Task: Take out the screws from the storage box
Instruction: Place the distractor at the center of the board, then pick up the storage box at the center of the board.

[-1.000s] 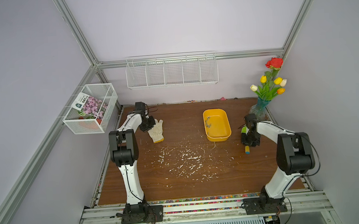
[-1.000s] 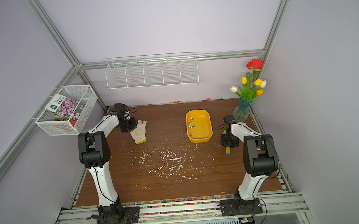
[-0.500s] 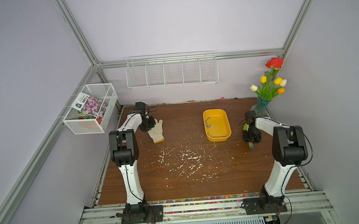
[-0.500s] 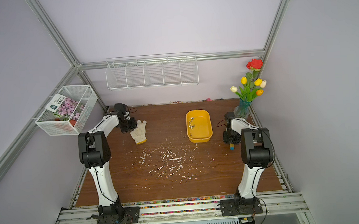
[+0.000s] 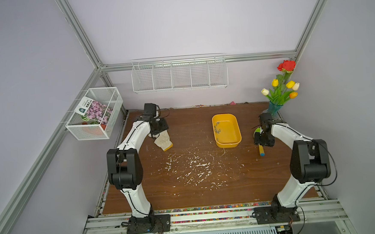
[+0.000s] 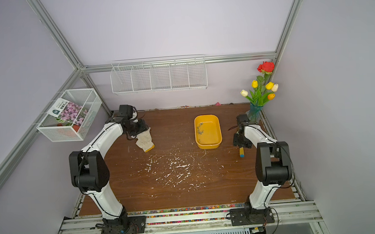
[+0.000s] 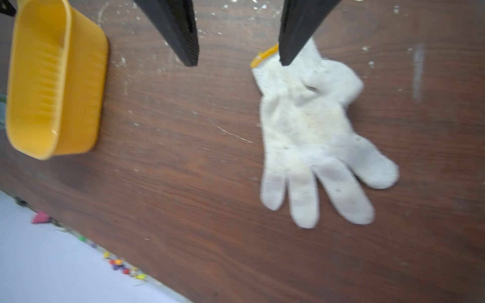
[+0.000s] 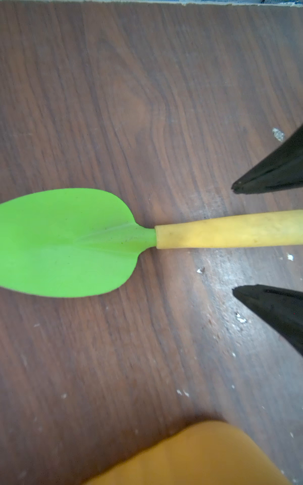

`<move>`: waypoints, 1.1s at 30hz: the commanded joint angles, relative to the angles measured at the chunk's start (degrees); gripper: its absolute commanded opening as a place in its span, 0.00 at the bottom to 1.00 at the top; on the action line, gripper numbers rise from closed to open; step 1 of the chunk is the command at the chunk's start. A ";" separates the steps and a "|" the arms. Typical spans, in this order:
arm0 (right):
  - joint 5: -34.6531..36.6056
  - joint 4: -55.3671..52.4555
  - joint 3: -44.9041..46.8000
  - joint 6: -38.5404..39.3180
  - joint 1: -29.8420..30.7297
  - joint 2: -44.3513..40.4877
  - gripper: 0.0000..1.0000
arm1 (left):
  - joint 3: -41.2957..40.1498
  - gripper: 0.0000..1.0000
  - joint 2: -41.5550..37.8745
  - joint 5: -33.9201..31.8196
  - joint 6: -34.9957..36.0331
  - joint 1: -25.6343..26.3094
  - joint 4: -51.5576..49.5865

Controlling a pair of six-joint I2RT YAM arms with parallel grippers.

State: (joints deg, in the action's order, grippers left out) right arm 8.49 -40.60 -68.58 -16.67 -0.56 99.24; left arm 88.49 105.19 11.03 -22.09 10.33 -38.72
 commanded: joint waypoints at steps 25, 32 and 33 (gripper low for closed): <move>-11.73 2.27 7.22 -3.81 5.04 -14.34 0.61 | 12.83 0.57 18.14 17.53 -22.02 24.51 11.03; -12.53 1.15 7.02 -4.34 5.04 -15.72 0.61 | 21.37 0.54 23.29 16.27 -17.39 27.37 -0.95; -12.71 0.96 6.99 -4.55 5.04 -16.04 0.61 | 21.34 0.53 23.56 16.07 -16.98 27.38 -1.81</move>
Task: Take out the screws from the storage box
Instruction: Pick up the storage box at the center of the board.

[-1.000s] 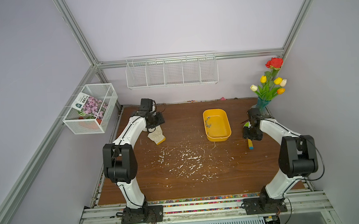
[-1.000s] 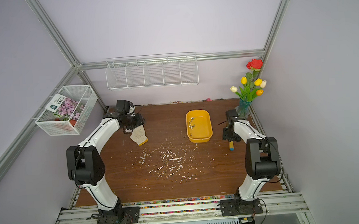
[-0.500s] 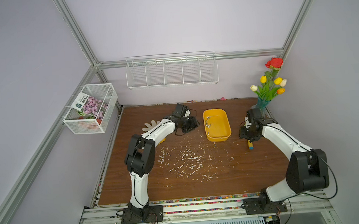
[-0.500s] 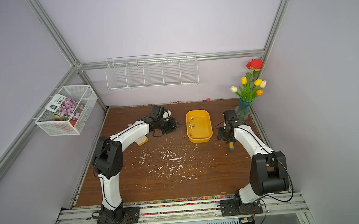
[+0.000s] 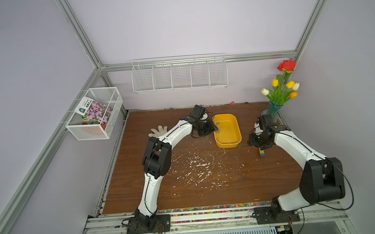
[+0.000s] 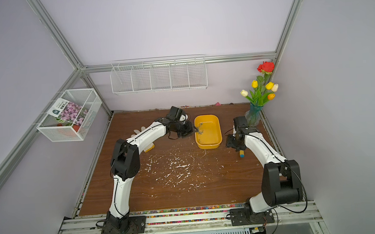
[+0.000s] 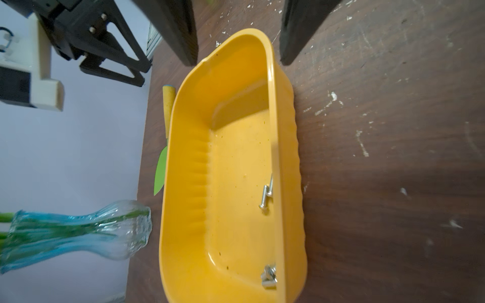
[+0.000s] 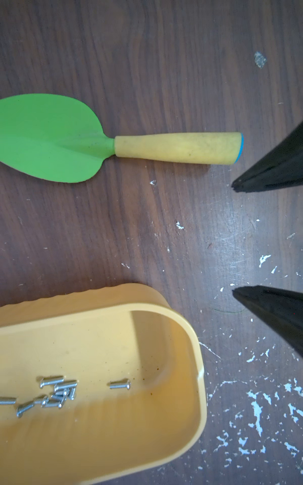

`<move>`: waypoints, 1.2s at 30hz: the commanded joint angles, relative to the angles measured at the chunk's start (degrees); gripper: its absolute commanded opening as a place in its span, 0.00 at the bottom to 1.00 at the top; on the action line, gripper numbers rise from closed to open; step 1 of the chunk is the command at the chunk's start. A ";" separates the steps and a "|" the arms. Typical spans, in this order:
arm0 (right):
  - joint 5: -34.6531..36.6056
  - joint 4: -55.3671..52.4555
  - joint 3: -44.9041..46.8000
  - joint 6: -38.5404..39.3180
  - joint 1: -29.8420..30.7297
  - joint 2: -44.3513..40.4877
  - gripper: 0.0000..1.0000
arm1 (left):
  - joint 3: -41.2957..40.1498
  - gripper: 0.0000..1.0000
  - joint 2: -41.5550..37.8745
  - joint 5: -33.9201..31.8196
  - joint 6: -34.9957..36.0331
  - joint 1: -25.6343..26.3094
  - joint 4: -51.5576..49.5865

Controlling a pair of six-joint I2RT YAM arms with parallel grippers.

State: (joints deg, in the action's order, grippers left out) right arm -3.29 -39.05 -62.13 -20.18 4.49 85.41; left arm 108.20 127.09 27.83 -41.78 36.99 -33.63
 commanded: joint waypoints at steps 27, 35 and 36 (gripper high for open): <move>-4.71 2.29 3.36 -2.93 0.89 -3.65 0.59 | 9.98 0.43 8.62 -1.39 6.86 0.89 -11.93; -5.23 2.26 3.51 -2.67 1.20 -3.86 0.58 | 14.54 0.24 12.42 -0.30 7.72 0.89 -15.30; -5.22 2.27 3.51 -2.67 1.21 -3.93 0.58 | 14.50 0.21 12.24 -0.57 7.82 0.89 -15.31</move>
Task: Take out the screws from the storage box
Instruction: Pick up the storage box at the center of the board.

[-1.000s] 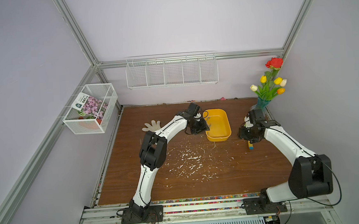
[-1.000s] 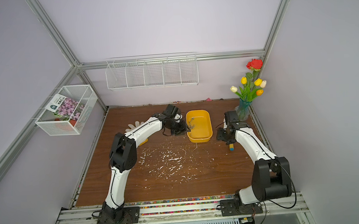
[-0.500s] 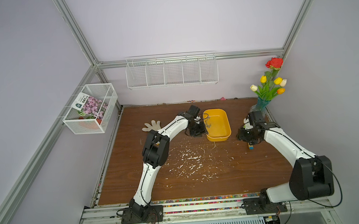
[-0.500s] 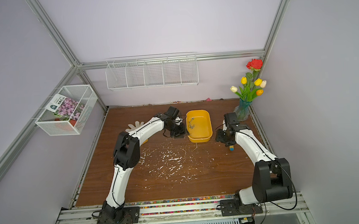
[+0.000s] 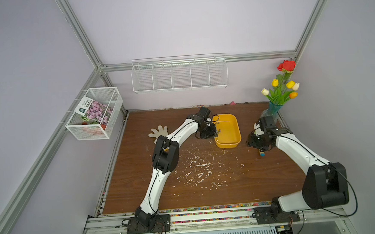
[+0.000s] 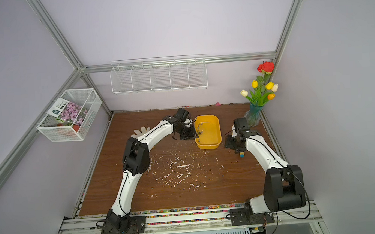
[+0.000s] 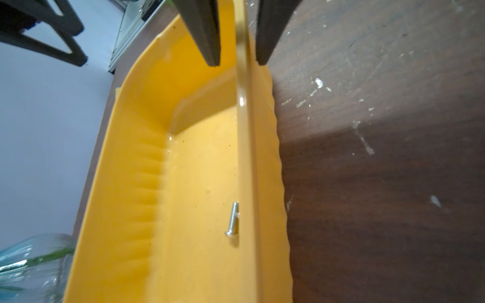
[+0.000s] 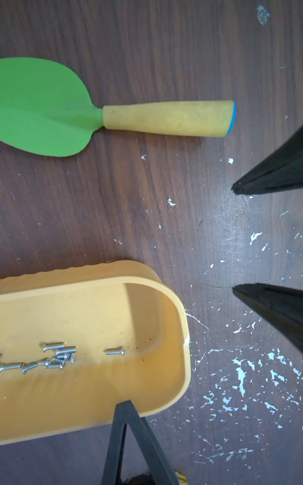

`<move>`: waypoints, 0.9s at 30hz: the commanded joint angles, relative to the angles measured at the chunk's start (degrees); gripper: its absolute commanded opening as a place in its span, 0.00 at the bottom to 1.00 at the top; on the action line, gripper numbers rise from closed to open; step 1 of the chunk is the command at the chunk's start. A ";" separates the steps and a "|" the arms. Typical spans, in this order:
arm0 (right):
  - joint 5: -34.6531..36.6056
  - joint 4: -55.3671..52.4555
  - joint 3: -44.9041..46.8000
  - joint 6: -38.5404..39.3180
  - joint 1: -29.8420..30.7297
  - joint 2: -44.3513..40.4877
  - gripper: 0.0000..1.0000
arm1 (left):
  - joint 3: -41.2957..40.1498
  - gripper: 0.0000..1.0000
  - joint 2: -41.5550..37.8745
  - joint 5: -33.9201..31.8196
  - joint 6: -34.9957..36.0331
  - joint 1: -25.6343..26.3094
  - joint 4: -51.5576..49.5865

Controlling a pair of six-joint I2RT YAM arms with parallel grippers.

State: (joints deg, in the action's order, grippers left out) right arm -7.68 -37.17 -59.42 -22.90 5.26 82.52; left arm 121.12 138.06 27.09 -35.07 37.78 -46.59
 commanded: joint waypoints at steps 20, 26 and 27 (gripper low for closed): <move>-2.42 -4.02 -1.24 1.10 2.92 -4.69 0.58 | 4.43 0.00 -6.33 -4.64 9.09 -3.46 -25.83; -2.60 -8.06 -2.82 2.45 6.50 -4.66 0.58 | 2.11 0.00 -11.54 -7.68 9.92 -4.03 -38.33; -2.31 -8.46 -2.95 2.66 7.20 -4.43 0.58 | 0.67 0.00 -12.71 -7.45 9.33 -4.07 -39.21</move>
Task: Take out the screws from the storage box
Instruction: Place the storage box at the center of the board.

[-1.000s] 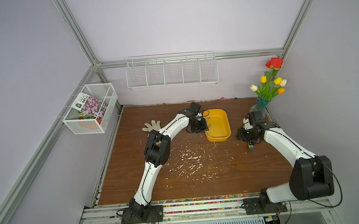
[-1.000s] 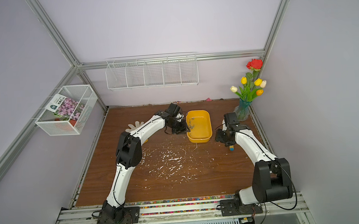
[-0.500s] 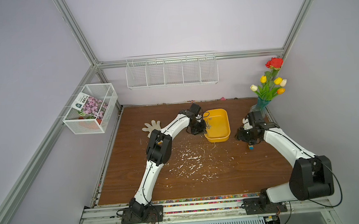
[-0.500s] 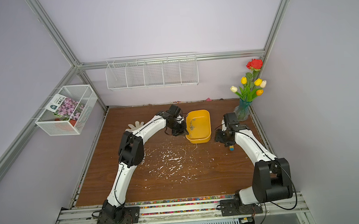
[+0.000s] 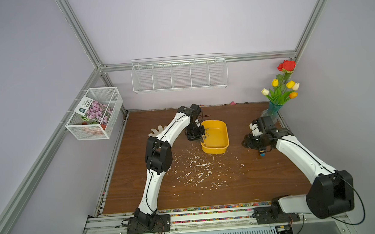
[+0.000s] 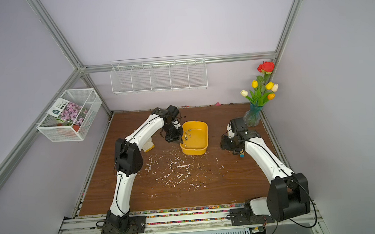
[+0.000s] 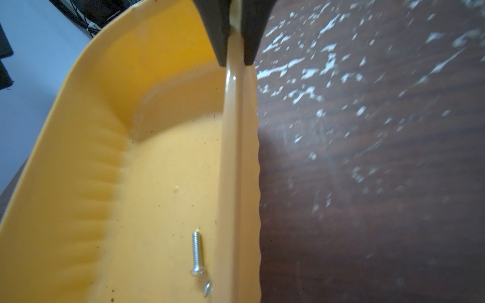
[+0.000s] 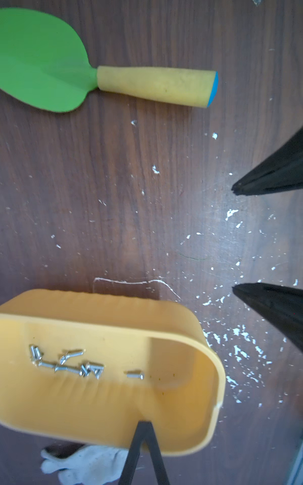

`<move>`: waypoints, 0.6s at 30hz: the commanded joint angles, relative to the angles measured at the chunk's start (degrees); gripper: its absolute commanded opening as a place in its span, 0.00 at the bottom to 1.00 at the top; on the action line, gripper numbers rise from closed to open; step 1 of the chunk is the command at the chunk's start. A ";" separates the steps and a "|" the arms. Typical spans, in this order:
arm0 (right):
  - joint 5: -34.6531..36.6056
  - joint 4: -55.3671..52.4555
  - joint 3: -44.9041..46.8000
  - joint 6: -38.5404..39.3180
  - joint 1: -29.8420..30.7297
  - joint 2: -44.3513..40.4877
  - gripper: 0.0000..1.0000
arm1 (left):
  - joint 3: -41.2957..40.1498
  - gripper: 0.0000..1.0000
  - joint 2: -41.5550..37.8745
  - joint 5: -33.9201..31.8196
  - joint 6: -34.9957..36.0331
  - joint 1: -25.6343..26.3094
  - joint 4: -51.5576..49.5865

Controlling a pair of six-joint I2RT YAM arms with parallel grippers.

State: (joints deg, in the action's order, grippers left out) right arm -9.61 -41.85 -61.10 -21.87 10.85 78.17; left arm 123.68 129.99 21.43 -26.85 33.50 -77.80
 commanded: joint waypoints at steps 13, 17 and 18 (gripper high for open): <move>-0.24 -3.22 -1.89 2.44 6.96 1.63 0.58 | -29.67 0.00 -17.79 1.38 -6.97 1.86 9.43; -0.18 -2.71 -2.57 2.78 8.12 2.80 0.58 | -32.09 0.00 -17.90 -1.07 -8.25 3.13 14.96; 0.12 -2.61 -2.72 2.88 8.42 2.99 0.58 | -31.94 0.00 -17.50 -1.26 -8.00 3.55 14.93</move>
State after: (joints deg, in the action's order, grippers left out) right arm -9.52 -44.69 -62.30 -20.05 18.37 80.09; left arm 92.42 112.62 22.70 -33.21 36.23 -68.58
